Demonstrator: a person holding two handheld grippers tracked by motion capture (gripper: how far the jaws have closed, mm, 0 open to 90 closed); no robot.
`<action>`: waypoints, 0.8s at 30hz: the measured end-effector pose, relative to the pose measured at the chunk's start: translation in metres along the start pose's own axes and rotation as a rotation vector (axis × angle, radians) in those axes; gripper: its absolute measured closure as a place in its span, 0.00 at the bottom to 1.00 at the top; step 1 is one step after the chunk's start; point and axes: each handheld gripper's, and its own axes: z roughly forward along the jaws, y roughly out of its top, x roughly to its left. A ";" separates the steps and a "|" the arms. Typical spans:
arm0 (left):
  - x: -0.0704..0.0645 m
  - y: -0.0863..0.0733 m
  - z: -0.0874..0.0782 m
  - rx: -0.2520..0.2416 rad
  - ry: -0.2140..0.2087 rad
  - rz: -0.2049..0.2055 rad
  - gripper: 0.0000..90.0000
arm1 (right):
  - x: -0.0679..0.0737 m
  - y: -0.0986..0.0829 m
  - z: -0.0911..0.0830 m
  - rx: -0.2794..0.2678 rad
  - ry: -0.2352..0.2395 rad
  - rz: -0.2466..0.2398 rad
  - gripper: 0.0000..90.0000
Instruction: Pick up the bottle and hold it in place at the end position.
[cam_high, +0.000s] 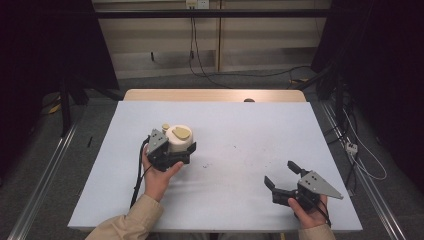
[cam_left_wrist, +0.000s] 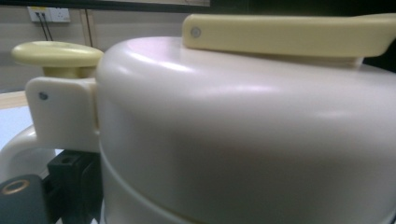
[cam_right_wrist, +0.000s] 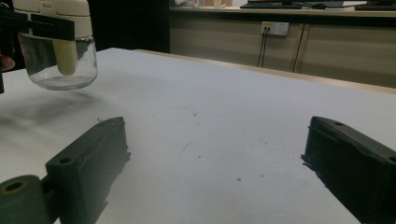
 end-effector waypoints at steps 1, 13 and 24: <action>-0.001 0.000 0.001 -0.001 -0.004 0.001 0.07 | 0.000 0.000 0.000 0.000 0.001 0.000 0.06; -0.008 0.004 0.013 0.006 -0.043 -0.002 0.07 | 0.000 0.000 0.000 0.003 -0.001 0.000 0.06; -0.009 0.006 0.020 0.009 -0.054 -0.006 0.07 | 0.000 -0.001 0.000 0.003 0.000 -0.001 0.06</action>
